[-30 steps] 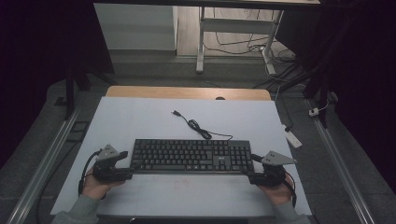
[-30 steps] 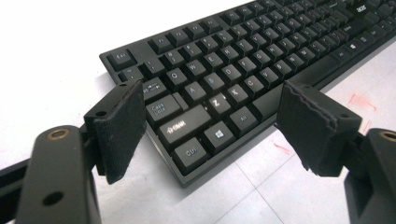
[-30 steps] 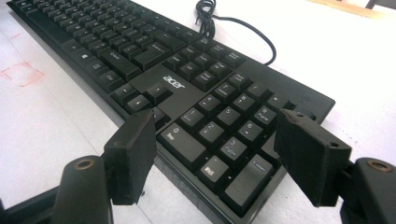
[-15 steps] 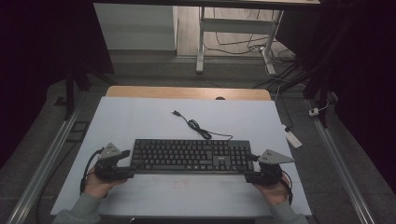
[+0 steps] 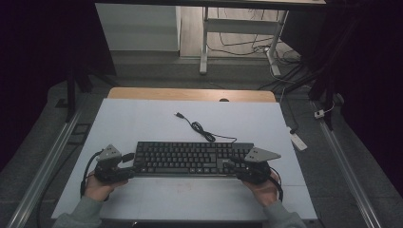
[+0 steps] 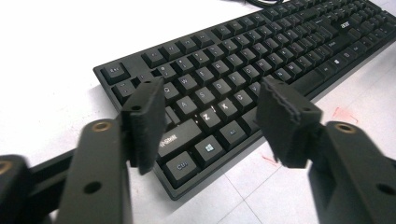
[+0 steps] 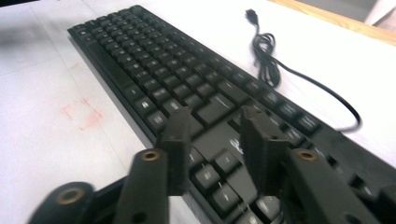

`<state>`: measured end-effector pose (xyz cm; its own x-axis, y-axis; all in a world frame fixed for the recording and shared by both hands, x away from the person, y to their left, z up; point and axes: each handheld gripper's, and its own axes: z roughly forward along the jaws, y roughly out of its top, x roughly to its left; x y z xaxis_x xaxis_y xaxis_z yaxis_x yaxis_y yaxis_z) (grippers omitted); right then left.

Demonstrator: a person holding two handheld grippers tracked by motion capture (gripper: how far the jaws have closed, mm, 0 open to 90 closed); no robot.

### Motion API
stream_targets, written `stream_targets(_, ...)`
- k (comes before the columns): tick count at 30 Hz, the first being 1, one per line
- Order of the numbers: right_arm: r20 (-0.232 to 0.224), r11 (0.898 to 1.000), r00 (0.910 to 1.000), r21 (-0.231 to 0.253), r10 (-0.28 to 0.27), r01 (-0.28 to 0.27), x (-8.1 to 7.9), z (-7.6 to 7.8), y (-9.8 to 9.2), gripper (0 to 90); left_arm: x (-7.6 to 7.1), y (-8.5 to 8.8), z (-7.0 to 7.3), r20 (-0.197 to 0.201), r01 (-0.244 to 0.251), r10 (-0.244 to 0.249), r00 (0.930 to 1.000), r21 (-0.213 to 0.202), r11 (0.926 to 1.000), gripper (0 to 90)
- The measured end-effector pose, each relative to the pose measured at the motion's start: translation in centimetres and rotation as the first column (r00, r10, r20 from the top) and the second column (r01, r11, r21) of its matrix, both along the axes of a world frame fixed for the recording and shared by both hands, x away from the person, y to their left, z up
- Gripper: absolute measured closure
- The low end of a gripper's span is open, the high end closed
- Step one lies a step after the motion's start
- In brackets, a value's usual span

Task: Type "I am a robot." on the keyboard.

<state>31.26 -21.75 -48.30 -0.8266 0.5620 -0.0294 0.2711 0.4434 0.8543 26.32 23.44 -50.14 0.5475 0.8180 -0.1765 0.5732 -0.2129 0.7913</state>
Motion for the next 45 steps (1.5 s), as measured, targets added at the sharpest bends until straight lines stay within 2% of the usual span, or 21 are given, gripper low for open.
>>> stream_targets(8,0.009,0.999,0.9993,-0.014,0.037,-0.037,0.5,0.2,1.7,85.0,0.0,-0.2,0.2,0.017,0.016,-0.016,0.9997,0.007,0.9999,66.1)
stream_targets(15,0.006,0.999,0.9987,-0.010,0.051,-0.051,0.9,0.6,2.9,89.4,0.1,-0.3,0.3,0.034,0.029,-0.029,0.9990,0.009,0.9996,87.8)
stream_targets(31,-0.018,0.995,0.9955,-0.027,0.093,-0.094,2.5,0.4,7.1,89.5,0.4,-0.5,0.1,0.024,0.034,-0.035,0.9991,0.022,0.9992,89.0)
stream_targets(45,-0.060,0.989,0.9892,-0.050,0.134,-0.137,3.7,-0.4,10.6,89.4,1.1,-0.4,-0.8,-0.023,0.029,-0.028,0.9993,0.045,0.9986,89.0)
